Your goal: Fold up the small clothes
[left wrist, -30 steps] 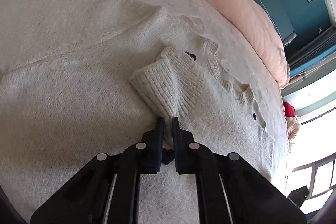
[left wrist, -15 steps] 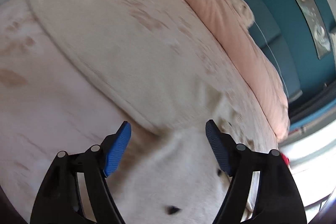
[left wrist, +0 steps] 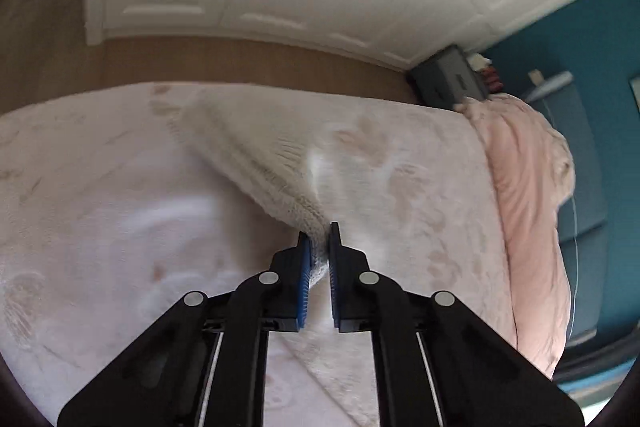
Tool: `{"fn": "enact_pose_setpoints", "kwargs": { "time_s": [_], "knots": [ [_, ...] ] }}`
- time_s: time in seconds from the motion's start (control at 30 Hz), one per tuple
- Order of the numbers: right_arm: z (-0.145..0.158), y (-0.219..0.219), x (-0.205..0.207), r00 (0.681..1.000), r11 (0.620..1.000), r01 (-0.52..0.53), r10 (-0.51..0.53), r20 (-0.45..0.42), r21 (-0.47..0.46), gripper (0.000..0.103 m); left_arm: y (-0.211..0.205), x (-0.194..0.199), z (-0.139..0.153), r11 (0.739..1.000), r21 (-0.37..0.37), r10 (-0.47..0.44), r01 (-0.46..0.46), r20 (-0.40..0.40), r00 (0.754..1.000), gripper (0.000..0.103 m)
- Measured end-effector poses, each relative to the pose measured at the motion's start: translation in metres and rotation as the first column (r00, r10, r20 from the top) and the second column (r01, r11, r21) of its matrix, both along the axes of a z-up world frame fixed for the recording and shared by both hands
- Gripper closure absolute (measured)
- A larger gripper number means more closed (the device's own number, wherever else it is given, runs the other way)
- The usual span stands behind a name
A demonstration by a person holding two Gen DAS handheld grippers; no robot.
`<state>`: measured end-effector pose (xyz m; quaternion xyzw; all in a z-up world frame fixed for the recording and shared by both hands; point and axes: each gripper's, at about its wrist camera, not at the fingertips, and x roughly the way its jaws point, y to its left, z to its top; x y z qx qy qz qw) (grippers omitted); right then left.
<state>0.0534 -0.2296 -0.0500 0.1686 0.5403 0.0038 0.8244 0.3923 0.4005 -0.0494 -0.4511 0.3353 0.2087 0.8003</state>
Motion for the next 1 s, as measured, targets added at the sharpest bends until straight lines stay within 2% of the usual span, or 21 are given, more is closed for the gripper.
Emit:
{"fn": "enact_pose_setpoints", "kwargs": {
  "time_s": [0.03, 0.1, 0.17, 0.23, 0.3, 0.37, 0.4, 0.43, 0.47, 0.57, 0.6, 0.67, 0.7, 0.77, 0.83, 0.9, 1.0],
  "knots": [
    [0.000, -0.002, 0.001, 1.000, 1.000, 0.012, -0.012, -0.001, 0.008, 0.055, -0.024, 0.007, 0.022, 0.995, 0.060, -0.079, 0.077, 0.035, 0.996, 0.096],
    [0.003, -0.005, 0.004, 0.999, 0.999, 0.036, -0.036, 0.007, 0.039, 0.055, -0.084, 0.010, 0.062, 0.957, 0.169, -0.252, 0.234, 0.092, 0.963, 0.097],
    [0.005, -0.010, 0.006, 0.998, 0.997, 0.054, -0.055, 0.019, 0.053, 0.055, -0.150, 0.010, 0.094, 0.900, 0.214, -0.413, 0.379, 0.146, 0.899, 0.097],
    [0.010, -0.014, 0.008, 0.997, 0.997, 0.063, -0.065, 0.037, 0.053, 0.055, -0.225, 0.005, 0.112, 0.821, 0.232, -0.562, 0.521, 0.172, 0.809, 0.096],
    [0.013, -0.019, 0.009, 0.995, 0.996, 0.077, -0.079, 0.053, 0.048, 0.055, -0.296, -0.004, 0.115, 0.737, 0.236, -0.674, 0.634, 0.179, 0.717, 0.096],
    [0.014, -0.027, 0.010, 0.993, 0.994, 0.095, -0.098, 0.066, 0.055, 0.055, -0.356, -0.014, 0.099, 0.666, 0.213, -0.746, 0.715, 0.166, 0.645, 0.090],
    [0.014, -0.031, 0.012, 0.992, 0.993, 0.104, -0.107, 0.066, 0.056, 0.055, -0.380, -0.021, 0.084, 0.641, 0.182, -0.767, 0.745, 0.148, 0.624, 0.073],
    [0.013, -0.036, 0.013, 0.991, 0.992, 0.113, -0.117, 0.065, 0.056, 0.055, -0.398, -0.028, 0.067, 0.629, 0.143, -0.778, 0.764, 0.129, 0.615, 0.059],
    [0.012, -0.041, 0.015, 0.990, 0.991, 0.122, -0.125, 0.062, 0.057, 0.055, -0.410, -0.036, 0.052, 0.628, 0.104, -0.778, 0.771, 0.109, 0.619, 0.039],
    [0.011, -0.054, 0.028, 0.989, 0.991, 0.123, -0.127, 0.071, 0.060, 0.050, -0.412, -0.063, 0.008, 0.655, -0.007, -0.753, 0.755, 0.075, 0.654, 0.038],
    [0.013, -0.058, 0.036, 0.989, 0.991, 0.121, -0.126, 0.079, 0.061, 0.049, -0.403, -0.068, -0.003, 0.675, -0.042, -0.734, 0.737, 0.059, 0.676, 0.038],
    [0.016, -0.064, 0.061, 0.989, 0.990, 0.100, -0.110, 0.101, 0.099, 0.044, -0.373, -0.075, -0.018, 0.729, -0.104, -0.674, 0.677, 0.062, 0.736, 0.038],
    [0.018, -0.066, 0.077, 0.988, 0.990, 0.092, -0.104, 0.111, 0.109, 0.044, -0.355, -0.074, -0.022, 0.759, -0.125, -0.637, 0.639, 0.060, 0.769, 0.037],
    [0.019, -0.068, 0.117, 0.986, 0.988, 0.079, -0.097, 0.137, 0.130, 0.037, -0.318, -0.062, -0.028, 0.816, -0.168, -0.552, 0.553, 0.053, 0.832, 0.037],
    [0.014, -0.068, 0.163, 0.985, 0.984, 0.079, -0.102, 0.138, 0.160, 0.036, -0.285, -0.057, -0.035, 0.860, -0.224, -0.456, 0.459, 0.066, 0.887, 0.037],
    [0.004, -0.069, 0.204, 0.983, 0.974, 0.114, -0.139, 0.119, 0.193, 0.035, -0.255, -0.042, -0.041, 0.881, -0.286, -0.376, 0.376, 0.058, 0.925, 0.037],
    [-0.020, -0.073, 0.248, 0.970, 0.921, 0.208, -0.237, 0.049, 0.330, 0.035, -0.232, -0.031, -0.049, 0.885, -0.365, -0.286, 0.289, 0.066, 0.956, 0.038]
  ]
}}
